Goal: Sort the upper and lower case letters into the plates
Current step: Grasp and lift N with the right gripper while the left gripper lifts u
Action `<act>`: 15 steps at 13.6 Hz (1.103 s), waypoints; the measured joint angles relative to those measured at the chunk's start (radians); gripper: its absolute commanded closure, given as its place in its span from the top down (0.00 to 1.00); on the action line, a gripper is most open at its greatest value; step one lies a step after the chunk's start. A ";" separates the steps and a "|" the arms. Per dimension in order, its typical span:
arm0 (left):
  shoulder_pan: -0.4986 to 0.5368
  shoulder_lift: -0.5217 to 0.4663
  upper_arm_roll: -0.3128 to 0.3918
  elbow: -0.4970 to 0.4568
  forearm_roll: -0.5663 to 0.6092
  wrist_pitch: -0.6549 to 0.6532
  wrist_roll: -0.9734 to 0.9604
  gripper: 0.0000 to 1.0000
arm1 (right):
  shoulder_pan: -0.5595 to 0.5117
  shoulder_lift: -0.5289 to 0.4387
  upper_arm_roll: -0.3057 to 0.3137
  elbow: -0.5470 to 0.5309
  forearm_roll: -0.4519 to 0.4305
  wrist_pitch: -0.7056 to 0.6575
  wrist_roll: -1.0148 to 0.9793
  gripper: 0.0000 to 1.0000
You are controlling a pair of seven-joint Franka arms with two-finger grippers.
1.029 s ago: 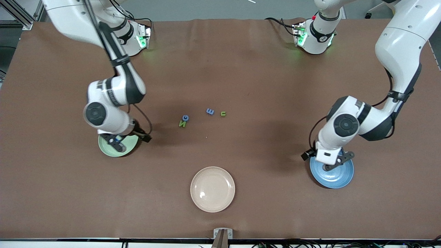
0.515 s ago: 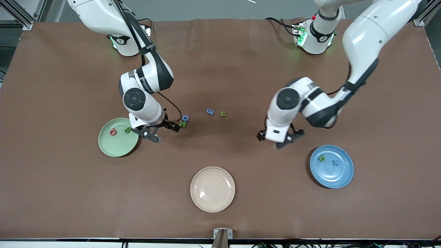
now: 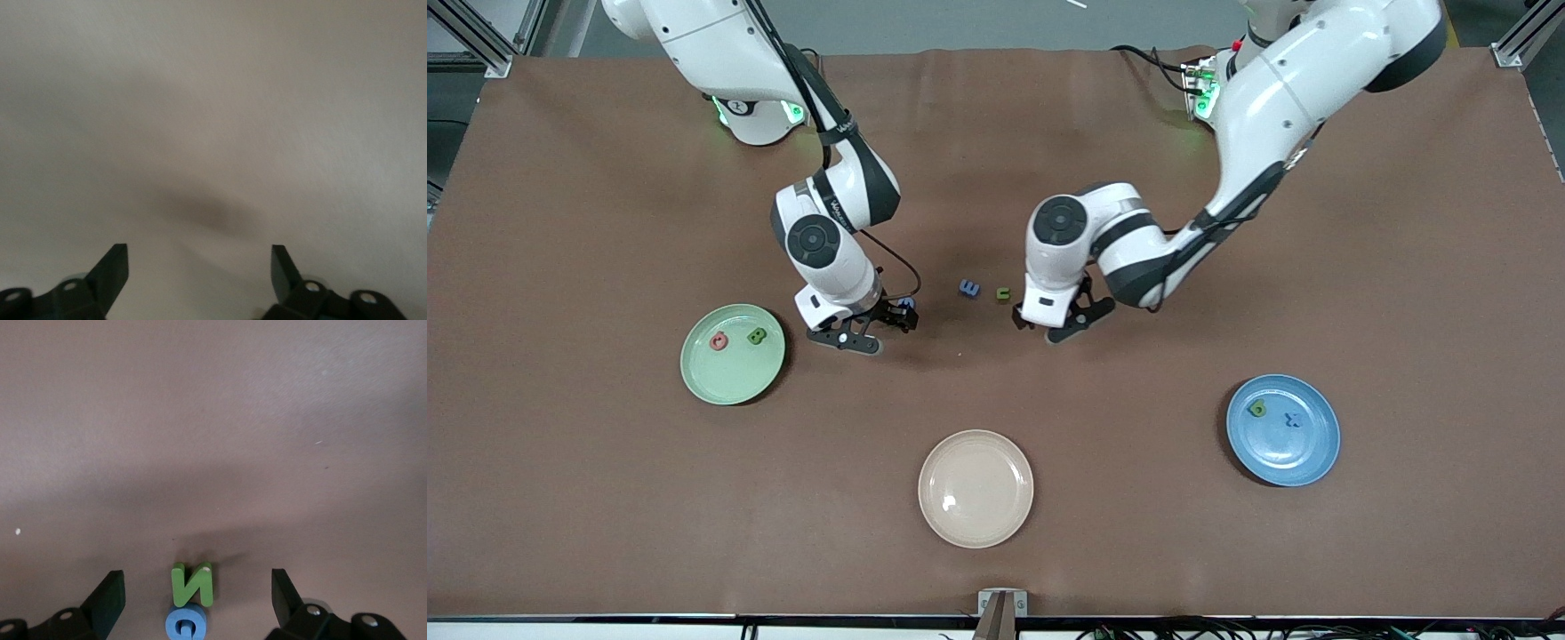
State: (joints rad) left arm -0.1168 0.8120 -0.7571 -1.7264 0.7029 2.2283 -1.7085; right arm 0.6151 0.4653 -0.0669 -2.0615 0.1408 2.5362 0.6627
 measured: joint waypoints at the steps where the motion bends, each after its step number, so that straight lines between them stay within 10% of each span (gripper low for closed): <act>1: -0.046 0.018 0.020 0.024 0.000 0.007 -0.028 0.86 | 0.010 0.012 0.000 -0.004 0.000 0.024 0.000 0.95; 5: -0.120 0.060 0.030 0.077 0.000 0.008 -0.075 0.75 | 0.037 0.064 0.002 -0.015 0.001 0.105 0.005 0.82; 12: -0.157 0.064 0.029 0.078 0.000 0.023 -0.111 0.64 | 0.041 0.059 0.003 -0.026 0.002 0.121 0.015 0.10; 15: -0.169 0.069 0.029 0.077 0.000 0.025 -0.114 0.61 | 0.041 0.054 0.002 -0.027 0.005 0.117 0.017 0.00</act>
State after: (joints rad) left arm -0.2856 0.8815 -0.7276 -1.6496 0.7029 2.2534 -1.8222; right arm 0.6564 0.5196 -0.0647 -2.0884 0.1463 2.6529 0.6792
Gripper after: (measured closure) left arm 0.379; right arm 0.617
